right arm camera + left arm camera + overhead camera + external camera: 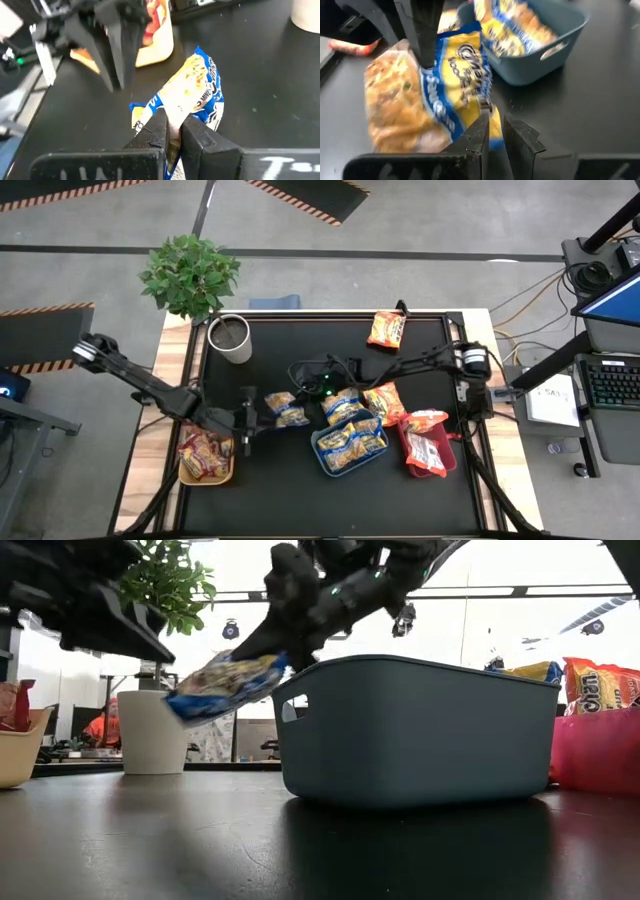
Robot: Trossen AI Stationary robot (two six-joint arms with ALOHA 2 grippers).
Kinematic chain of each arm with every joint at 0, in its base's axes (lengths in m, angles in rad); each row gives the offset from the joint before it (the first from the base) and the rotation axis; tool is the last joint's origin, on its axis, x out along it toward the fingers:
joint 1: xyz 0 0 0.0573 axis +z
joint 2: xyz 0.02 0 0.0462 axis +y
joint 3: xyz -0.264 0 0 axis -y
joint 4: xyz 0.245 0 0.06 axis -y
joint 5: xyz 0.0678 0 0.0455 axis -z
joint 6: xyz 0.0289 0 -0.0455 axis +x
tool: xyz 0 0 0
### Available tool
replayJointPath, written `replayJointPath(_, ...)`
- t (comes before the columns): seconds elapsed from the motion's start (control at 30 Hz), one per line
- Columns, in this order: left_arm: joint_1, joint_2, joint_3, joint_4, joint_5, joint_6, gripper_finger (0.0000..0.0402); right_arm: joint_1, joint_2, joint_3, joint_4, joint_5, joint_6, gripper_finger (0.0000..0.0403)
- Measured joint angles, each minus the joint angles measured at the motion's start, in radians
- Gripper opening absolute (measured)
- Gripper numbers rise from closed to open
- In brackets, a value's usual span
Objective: Sort Maruchan noodles
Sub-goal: Put the left blue noodle pack into the blue bin
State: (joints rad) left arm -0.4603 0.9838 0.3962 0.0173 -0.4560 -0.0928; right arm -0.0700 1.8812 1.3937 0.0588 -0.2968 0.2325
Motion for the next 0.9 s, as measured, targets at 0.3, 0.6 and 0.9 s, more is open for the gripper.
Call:
replayJointPath(0.3,-0.007,-0.070,0.001,0.021,0.002,0.033,0.0040,0.005,-0.210,0.000,-0.433,-0.144,-0.039,0.0015)
replayJointPath(0.6,-0.008,-0.012,0.002,0.057,0.000,0.033,0.0040,0.073,-0.298,-0.028,-0.635,-0.147,0.053,0.0014)
replayJointPath(0.9,-0.008,0.027,0.001,0.076,-0.005,0.033,0.0040,0.140,-0.246,-0.059,-0.657,-0.075,0.195,0.0014)
